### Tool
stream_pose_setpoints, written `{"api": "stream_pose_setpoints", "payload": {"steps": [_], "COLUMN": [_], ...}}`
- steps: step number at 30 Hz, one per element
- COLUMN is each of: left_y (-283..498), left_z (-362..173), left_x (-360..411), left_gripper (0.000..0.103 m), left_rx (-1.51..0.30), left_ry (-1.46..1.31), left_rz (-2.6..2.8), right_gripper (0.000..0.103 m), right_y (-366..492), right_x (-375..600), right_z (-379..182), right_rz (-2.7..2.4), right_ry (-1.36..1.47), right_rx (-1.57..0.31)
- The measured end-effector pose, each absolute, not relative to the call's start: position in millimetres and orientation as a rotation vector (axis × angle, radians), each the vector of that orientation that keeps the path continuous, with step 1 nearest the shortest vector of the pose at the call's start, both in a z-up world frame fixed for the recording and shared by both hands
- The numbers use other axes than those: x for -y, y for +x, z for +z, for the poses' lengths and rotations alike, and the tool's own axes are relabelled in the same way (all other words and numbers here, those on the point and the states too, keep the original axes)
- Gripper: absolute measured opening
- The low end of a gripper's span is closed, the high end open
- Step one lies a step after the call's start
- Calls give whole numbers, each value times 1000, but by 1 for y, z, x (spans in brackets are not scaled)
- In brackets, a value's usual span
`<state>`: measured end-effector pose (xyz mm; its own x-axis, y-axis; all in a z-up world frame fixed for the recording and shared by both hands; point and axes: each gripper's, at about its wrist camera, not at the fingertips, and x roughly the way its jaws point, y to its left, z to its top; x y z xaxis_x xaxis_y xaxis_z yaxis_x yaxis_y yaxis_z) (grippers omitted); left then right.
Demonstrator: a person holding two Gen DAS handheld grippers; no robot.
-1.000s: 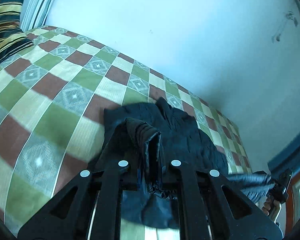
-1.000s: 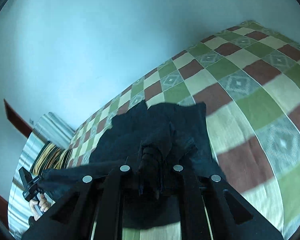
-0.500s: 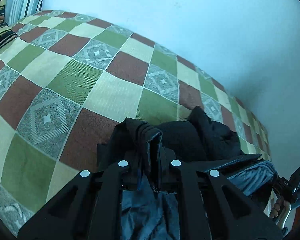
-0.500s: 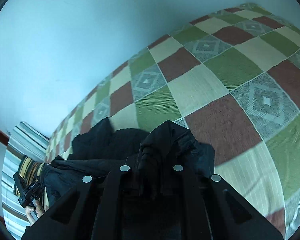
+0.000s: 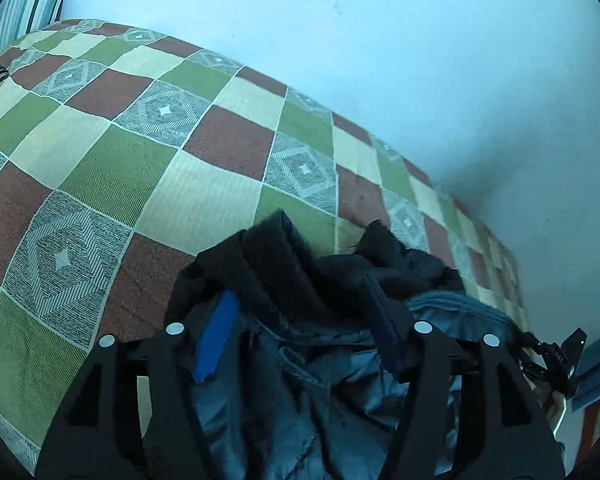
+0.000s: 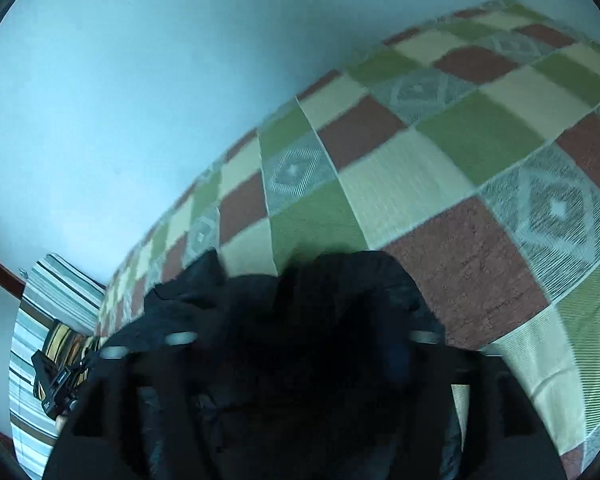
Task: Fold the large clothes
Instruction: 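Fold the hem toward the collar with both grippers and release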
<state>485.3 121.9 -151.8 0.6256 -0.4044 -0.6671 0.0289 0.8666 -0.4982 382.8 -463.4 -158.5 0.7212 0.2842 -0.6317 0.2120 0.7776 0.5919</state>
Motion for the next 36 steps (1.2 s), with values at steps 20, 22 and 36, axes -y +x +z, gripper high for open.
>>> {"api": "stream_pose_setpoints", "payload": {"steps": [20,22,36], "left_y": [532,537,542], "left_z": [-199,-207,-206], "left_x": [-107,-102,-92], "left_gripper": [47,49,62], "left_rx": [-1005,-1009,-975], "left_ry": [-114,-67,-26], "left_rz": [-35,-4,22], "right_gripper": [19,19,11], "right_y": [448,456,438], "right_x": [458,456,456], "right_z": [-203,-218,-222], "right_rz": [-8,-28,-152], "right_ry": [421,404,372], "right_rx": [-1002,-1047,-981]}}
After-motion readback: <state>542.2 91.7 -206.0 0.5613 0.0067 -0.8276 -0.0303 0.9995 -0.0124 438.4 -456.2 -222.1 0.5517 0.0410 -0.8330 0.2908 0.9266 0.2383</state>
